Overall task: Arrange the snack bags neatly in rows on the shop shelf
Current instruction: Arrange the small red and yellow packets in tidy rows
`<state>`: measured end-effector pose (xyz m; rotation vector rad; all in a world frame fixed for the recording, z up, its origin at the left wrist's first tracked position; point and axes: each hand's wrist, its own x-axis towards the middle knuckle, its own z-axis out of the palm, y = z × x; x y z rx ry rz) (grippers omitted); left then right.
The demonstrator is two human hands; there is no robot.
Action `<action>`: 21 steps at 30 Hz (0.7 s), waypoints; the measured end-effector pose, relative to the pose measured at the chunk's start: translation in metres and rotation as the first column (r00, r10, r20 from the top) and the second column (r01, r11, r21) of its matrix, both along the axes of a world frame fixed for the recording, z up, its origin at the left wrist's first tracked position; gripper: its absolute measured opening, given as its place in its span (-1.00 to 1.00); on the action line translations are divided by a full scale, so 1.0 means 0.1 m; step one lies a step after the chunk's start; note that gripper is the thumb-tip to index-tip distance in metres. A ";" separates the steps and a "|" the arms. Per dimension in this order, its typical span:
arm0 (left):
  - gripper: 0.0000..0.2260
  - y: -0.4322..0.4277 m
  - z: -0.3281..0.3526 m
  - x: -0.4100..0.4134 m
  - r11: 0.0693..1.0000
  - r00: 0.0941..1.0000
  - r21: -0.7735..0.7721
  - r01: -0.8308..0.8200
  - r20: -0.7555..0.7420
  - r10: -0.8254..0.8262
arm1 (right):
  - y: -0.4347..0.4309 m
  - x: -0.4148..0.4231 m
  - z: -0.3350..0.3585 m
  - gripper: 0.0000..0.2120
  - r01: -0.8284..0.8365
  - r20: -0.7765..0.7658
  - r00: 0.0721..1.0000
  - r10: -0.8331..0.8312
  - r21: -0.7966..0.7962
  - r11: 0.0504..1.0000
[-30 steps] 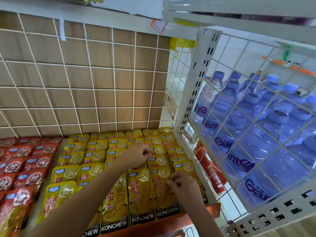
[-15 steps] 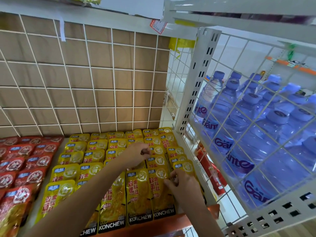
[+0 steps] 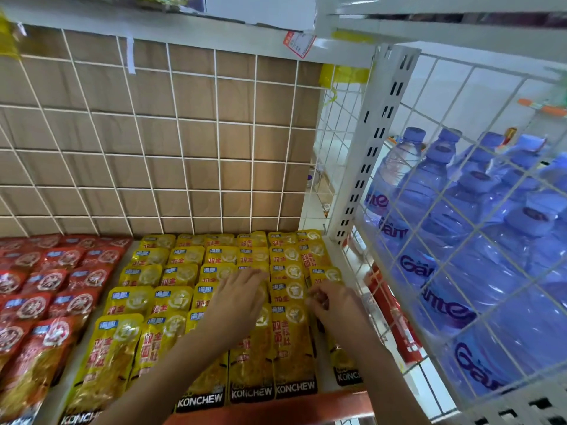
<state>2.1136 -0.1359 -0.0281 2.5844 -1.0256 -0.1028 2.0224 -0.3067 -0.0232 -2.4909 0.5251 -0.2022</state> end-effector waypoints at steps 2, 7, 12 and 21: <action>-0.58 0.09 -0.06 -0.04 0.998 0.999 0.056 -0.037 0.037 0.035 | 0.03 0.04 -0.03 -0.80 -0.027 -0.008 1.000 0.027 -0.016 0.999; -0.15 0.16 -0.21 -0.08 0.963 0.991 0.268 0.000 0.133 -0.037 | 0.05 0.10 -0.09 -0.85 -0.027 -0.035 0.999 0.028 0.014 1.000; -0.33 0.17 -0.32 -0.10 0.967 0.993 0.253 -0.027 0.118 -0.003 | 0.05 0.10 -0.13 -0.92 -0.008 -0.027 1.000 0.011 0.083 0.997; -0.33 0.10 -0.38 -0.09 0.975 0.984 0.218 -0.032 0.178 -0.007 | 0.03 0.09 -0.16 -0.91 -0.008 0.003 1.000 0.008 0.059 0.998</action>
